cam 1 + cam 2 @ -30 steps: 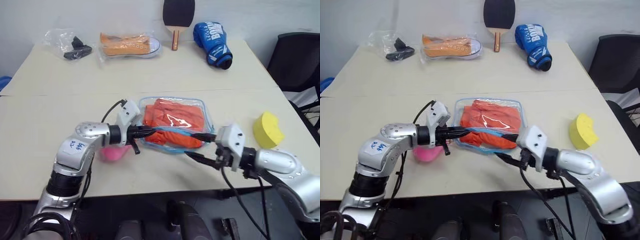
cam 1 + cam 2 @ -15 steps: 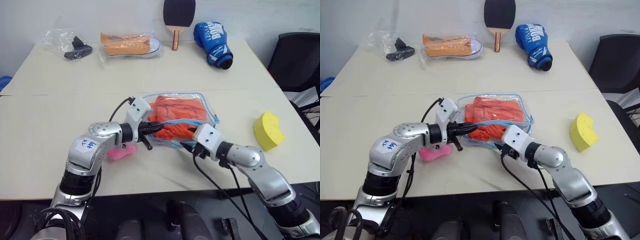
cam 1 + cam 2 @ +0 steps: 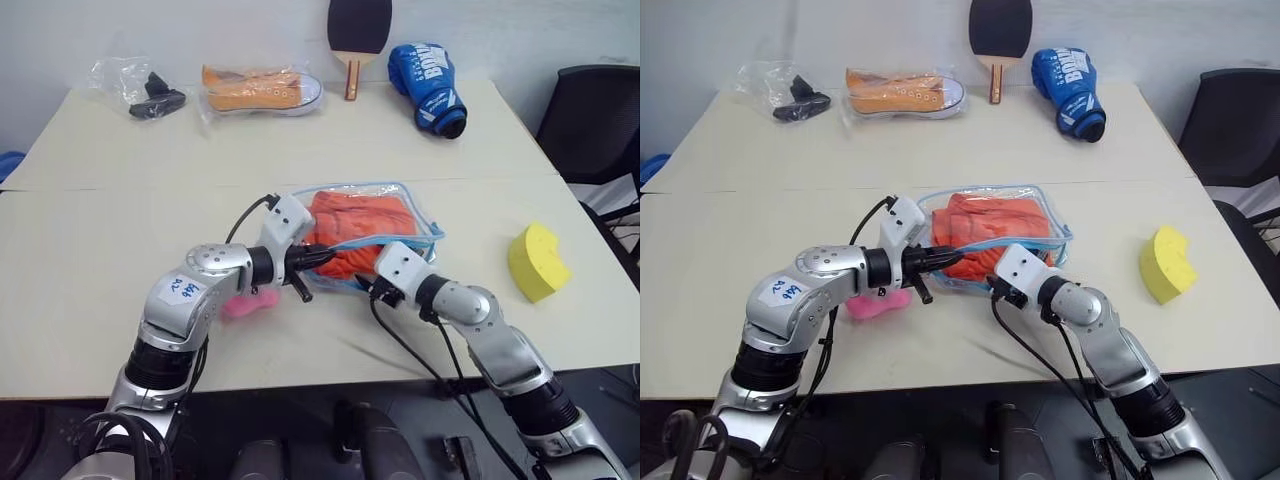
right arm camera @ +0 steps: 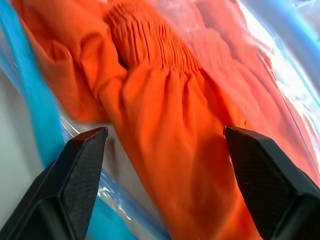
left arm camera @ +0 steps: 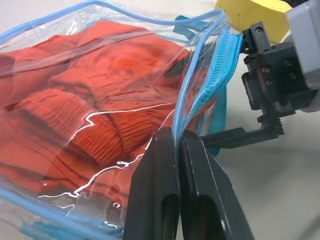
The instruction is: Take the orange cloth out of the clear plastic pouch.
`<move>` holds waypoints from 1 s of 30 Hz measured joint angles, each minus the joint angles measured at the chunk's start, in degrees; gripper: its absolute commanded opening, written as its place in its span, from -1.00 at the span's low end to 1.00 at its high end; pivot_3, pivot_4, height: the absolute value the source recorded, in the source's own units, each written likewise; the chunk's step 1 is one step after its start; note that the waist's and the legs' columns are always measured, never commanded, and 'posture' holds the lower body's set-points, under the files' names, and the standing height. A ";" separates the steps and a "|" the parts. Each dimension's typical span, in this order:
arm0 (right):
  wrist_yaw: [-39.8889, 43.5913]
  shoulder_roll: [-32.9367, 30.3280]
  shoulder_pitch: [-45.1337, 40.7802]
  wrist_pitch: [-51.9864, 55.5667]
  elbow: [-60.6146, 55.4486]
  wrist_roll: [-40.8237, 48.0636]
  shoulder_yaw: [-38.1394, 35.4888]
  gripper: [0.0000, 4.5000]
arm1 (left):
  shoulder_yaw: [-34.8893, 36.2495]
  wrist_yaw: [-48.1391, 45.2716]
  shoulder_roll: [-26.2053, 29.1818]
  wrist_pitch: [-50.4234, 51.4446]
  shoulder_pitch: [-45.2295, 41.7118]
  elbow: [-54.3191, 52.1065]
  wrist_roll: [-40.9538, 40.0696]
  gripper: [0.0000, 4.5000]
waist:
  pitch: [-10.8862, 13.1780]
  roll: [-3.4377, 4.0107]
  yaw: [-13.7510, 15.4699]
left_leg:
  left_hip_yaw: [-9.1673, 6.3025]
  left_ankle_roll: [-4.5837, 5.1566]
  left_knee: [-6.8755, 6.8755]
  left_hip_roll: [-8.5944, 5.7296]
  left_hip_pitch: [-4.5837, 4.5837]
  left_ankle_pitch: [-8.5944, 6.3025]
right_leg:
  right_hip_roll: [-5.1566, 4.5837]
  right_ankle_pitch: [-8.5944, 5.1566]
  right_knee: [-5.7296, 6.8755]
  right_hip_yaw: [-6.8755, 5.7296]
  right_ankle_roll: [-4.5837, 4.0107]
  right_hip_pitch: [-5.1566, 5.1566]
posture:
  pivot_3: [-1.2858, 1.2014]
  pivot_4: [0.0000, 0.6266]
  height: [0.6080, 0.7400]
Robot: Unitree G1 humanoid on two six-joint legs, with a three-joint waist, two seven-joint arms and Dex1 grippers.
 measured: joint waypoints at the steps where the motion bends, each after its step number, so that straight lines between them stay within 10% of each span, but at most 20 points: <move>1: -0.14 0.21 -0.33 -0.56 0.56 -0.73 0.13 0.72 | 0.00 0.06 -0.04 0.00 -0.06 0.00 -0.04 -1.00 | 0.00 0.00 -0.01 | 0.00 0.00 0.00 -0.01 0.00 0.00 | 0.00 0.00 0.00 0.00 0.00 0.00 | 0.03 -0.52 1.00; 10: -4.52 3.06 -5.32 -4.41 8.86 -8.55 2.13 0.72 | 0.02 0.51 -0.32 0.02 -1.40 0.02 -0.27 -1.00 | -0.02 0.02 -0.09 | 0.00 0.01 0.00 0.02 0.03 0.01 | -0.04 0.00 0.01 0.00 0.00 0.04 | 0.03 -0.52 1.00; 22: -3.67 3.20 -3.55 -9.49 11.00 -13.10 3.57 -0.97 | 0.02 1.71 -1.33 0.06 -1.51 0.51 -0.26 -1.00 | -0.04 0.01 0.08 | -0.03 0.02 0.00 0.01 0.04 0.02 | -0.10 0.01 0.01 0.00 0.01 0.07 | 0.03 -0.52 1.00; 30: 0.01 -1.49 0.31 -11.33 4.99 -16.46 3.47 -0.99 | 0.60 5.12 -3.78 -1.16 -4.07 4.78 0.64 -1.00 | -0.04 0.01 0.02 | -0.03 0.02 -0.01 -0.01 0.04 0.02 | -0.08 0.01 -0.01 -0.01 0.02 0.07 | 0.03 -0.52 1.00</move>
